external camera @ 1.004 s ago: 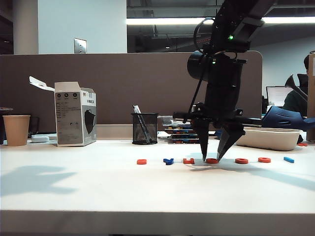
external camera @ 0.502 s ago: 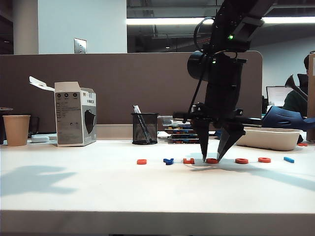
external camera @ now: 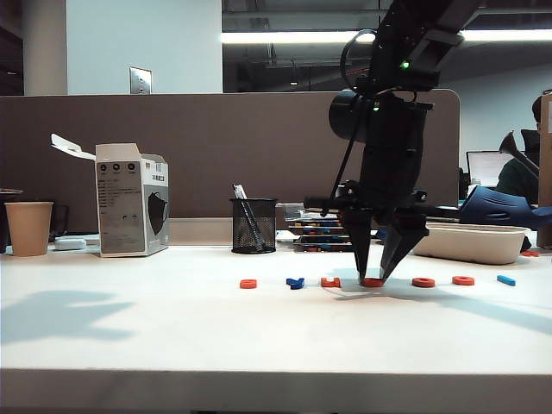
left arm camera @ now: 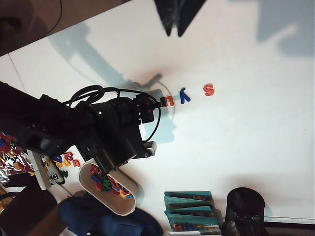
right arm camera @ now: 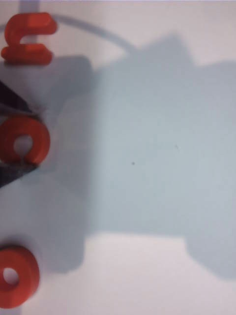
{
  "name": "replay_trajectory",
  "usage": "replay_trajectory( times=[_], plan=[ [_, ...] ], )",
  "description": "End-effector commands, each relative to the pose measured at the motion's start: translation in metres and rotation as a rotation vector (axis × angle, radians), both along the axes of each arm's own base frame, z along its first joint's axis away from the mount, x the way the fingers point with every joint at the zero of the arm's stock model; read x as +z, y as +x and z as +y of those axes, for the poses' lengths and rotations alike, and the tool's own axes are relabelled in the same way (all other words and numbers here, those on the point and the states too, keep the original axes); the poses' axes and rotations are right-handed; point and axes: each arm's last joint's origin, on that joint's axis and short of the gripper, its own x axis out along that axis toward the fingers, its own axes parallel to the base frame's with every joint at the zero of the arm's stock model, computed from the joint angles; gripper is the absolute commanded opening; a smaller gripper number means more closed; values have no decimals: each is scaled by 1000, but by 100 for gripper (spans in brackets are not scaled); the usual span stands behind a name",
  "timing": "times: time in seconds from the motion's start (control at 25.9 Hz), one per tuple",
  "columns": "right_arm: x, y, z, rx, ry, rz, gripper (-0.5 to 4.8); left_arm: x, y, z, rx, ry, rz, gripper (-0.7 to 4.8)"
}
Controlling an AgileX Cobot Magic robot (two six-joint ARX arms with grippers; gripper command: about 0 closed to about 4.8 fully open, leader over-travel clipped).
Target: Select the appropriate letters from the row of letter magnets placed on the table to arrange into the word "cool".
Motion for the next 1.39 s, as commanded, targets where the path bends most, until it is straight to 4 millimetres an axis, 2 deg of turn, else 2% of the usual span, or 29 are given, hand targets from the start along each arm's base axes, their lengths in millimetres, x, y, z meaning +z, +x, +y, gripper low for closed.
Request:
replay_trajectory(
  times=[0.04,0.7,1.12,1.24,1.39],
  plan=[
    [-12,-6,0,8,-16,82,94,2,0,1,-1,-8,-16,-4],
    [-9,-8,-4,3,-28,97,94,1,-1,1,-2,-3,-8,-4],
    [52,-22,-9,-1,37,-42,94,2,-1,1,-2,-3,-9,-4],
    [64,-29,-12,-6,42,-47,94,2,-1,1,-2,-3,-9,-4],
    [75,-46,-2,7,10,-35,94,2,-1,1,-2,-4,-9,-4]
  ],
)
